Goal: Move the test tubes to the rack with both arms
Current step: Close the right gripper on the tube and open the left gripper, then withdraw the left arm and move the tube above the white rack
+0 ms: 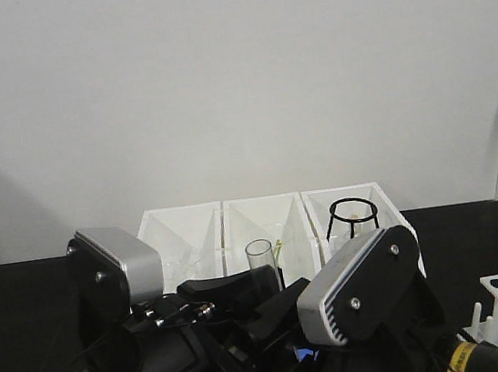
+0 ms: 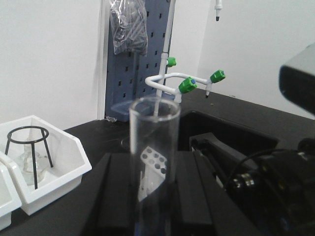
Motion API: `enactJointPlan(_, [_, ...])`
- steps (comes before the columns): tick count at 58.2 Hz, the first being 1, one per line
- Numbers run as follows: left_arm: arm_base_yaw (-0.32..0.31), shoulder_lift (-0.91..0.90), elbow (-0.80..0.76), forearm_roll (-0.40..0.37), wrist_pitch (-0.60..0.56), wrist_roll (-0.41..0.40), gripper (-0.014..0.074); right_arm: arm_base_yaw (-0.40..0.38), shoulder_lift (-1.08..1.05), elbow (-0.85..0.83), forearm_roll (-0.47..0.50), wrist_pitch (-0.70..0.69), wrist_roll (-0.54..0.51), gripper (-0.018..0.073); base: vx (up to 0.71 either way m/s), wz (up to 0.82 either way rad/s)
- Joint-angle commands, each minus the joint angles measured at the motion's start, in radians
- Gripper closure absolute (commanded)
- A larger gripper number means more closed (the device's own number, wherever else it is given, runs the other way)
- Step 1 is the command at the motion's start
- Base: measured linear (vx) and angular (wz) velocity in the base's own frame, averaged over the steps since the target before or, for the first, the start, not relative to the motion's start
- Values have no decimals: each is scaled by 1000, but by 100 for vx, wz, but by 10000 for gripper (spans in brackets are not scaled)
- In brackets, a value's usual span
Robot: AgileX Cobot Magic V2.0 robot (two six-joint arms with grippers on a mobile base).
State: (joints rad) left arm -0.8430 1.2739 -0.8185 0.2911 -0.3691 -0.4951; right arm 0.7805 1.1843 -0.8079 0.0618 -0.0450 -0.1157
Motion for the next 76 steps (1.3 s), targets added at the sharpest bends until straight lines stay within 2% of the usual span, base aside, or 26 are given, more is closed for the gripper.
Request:
enactJointPlan(1, [-5,-23,-32,-12,-29,-7,324,-5,-21,-35,-2,-103,-4,567,0,0])
enactJointPlan(9, [-5,-24,-32,-14,-36,-12,167,-5,-21,-35,-2,-102,-4,568,0,0])
enactJointPlan(17, [-5,-28,-32,-14,-48,-14,105,-5,-21,-35,-2,-99,-4,567,0,0])
enactJointPlan(28, [-5,-52,-33,-14,-126,-11,118,-5,-21,-35,-2,-98,-4,567,0,0])
enactJointPlan(34, [7,-89,-35,-15,-146,17,136,-5,-21,-35,-2,-97,-4,567,0,0])
enactJointPlan(48, [54,-162,-124,-15,-47,49,161,-5,-21,-35,-2,-93,-4,567,0,0])
enactJointPlan(62, [57,-239,-168,-15,-27,49,161,-8,-21,-35,1,-152,-2,567,0,0])
enactJointPlan(69, [57,-280,-168,-15,28,49,161,-72,-21,-35,12,-199,0,566,0,0])
enactJointPlan(76, [57,-306,-168,-15,101,49,161,-210,-21,-35,72,-201,-2,566,0,0])
